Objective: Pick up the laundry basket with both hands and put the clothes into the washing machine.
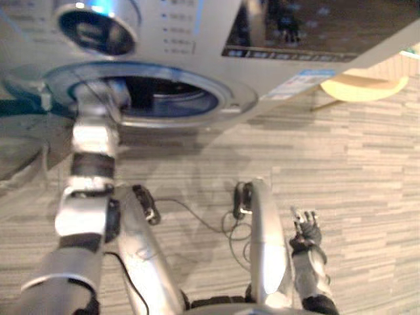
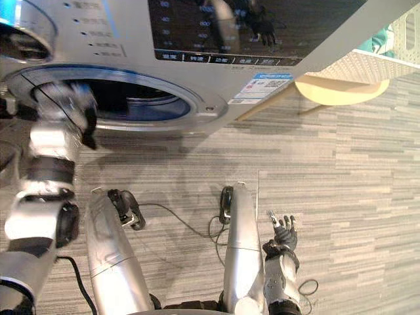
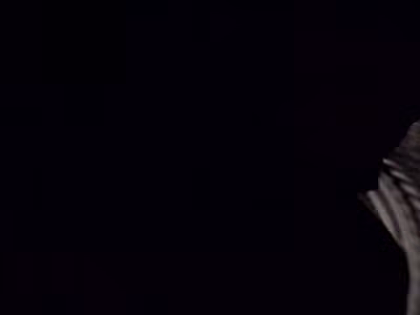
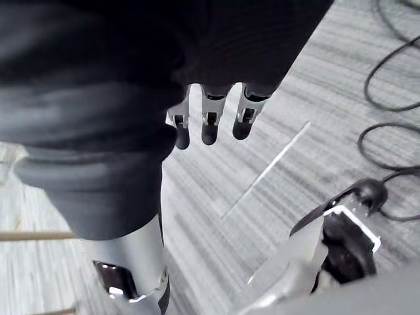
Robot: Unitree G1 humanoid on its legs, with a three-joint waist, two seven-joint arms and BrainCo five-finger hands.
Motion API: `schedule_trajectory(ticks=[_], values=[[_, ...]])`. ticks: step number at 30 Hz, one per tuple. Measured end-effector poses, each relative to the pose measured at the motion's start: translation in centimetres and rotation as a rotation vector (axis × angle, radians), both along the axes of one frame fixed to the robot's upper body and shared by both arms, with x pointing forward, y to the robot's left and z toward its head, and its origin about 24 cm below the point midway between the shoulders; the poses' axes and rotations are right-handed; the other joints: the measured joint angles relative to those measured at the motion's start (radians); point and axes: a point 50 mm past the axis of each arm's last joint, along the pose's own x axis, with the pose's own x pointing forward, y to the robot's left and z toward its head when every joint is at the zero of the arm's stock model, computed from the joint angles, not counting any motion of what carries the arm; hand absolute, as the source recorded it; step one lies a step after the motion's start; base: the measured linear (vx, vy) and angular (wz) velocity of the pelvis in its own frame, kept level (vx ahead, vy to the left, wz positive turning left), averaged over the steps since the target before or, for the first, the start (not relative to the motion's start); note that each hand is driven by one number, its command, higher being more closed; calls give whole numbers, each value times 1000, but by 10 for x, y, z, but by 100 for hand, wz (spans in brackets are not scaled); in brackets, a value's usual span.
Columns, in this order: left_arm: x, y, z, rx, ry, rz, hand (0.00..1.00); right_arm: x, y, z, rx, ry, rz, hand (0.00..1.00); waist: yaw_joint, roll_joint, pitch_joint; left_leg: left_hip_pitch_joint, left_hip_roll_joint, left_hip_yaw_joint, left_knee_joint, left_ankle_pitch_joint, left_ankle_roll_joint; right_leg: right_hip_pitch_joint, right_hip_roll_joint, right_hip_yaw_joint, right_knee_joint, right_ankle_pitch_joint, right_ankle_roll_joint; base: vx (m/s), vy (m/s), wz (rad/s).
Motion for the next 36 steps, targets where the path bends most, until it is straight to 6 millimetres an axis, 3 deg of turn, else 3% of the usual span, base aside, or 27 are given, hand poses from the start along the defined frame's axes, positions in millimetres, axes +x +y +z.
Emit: schedule_trajectory(ticks=[2,7,13,18,19,24,28,36], values=[[-1,-8,3,0,-20,-28,100,-11,-2,-9,33,27,-28,0,7,6,6,-2,-9,-14,5,0,0,0,2,-1,0,0,0,31,-1,-5],[1,-15,1,0,-2,-79,100,-11,0,-9,54,0,-16,0,5,8,7,1,-18,-16,3,0,0,-1,-3,1,4,0,-1,-12,-15,2],[4,-28,-3,64,21,-104,100,3,1,12,25,-108,13,0,5,8,7,34,-19,17,-9,1,0,0,-3,29,2,5,-6,-1,-16,-4],[1,-22,4,142,9,-41,100,5,0,21,6,-152,16,0,5,8,7,42,5,29,-16,1,0,-4,24,39,-31,40,-7,-16,15,-23],[0,-17,6,178,5,-2,0,1,-2,19,4,-145,4,0,5,8,7,42,12,35,-20,1,0,-9,35,46,-44,54,-9,-35,23,-22],[-4,-7,9,363,10,149,0,-18,-14,11,8,-106,-76,0,4,8,7,41,12,44,-23,0,0,-26,36,60,-51,66,-7,-20,1,-8],[-6,-3,12,414,6,193,0,-29,-19,0,19,-57,-114,0,2,8,7,35,12,43,-23,1,0,-35,36,59,-45,66,-7,-10,-24,-1],[-10,2,17,489,-24,305,0,-30,-15,-3,30,-59,-91,0,-3,9,8,22,6,35,-16,4,-1,-43,33,52,-26,63,-12,-14,-23,2]])
